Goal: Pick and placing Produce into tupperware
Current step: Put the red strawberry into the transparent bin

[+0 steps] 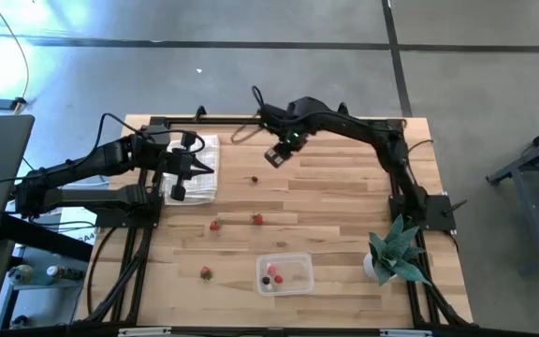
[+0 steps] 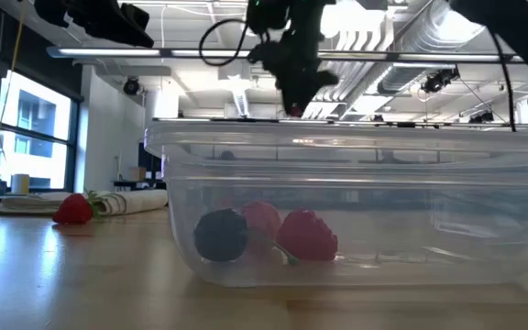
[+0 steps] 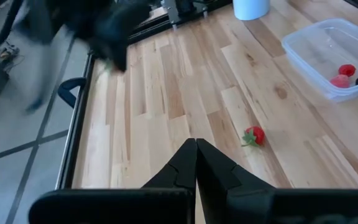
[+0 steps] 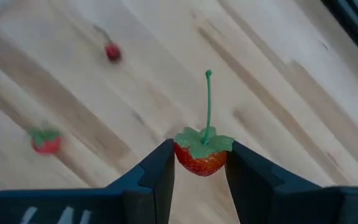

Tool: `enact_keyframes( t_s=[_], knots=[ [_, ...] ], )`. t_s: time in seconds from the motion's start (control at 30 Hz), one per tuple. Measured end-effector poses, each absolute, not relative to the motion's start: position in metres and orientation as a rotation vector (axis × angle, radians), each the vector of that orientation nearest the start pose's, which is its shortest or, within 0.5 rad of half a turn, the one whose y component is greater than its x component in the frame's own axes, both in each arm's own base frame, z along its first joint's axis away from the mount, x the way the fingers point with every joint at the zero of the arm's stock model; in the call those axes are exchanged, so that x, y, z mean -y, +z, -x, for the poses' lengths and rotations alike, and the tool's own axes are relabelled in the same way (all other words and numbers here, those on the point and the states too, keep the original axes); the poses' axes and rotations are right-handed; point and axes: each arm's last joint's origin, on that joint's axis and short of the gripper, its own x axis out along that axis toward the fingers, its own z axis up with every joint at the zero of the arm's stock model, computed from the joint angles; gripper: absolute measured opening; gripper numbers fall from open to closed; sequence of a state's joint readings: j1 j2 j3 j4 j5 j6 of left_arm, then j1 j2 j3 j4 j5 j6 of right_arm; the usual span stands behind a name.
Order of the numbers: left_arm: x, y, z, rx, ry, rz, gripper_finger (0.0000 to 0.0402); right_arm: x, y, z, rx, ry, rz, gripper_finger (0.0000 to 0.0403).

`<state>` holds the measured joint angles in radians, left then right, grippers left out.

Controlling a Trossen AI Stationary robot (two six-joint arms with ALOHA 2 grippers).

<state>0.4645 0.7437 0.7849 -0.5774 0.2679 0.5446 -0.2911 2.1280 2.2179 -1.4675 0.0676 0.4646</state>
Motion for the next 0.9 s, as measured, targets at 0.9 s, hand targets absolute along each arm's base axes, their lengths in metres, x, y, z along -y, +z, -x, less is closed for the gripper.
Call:
enact_keyframes(
  t_s=[0.9],
  knots=[
    [-0.061,0.303,-0.138,-0.537,0.051,-0.339,0.0001,-0.196,0.332,-0.330,-1.113,-0.199,-0.379,0.0119]
  ],
)
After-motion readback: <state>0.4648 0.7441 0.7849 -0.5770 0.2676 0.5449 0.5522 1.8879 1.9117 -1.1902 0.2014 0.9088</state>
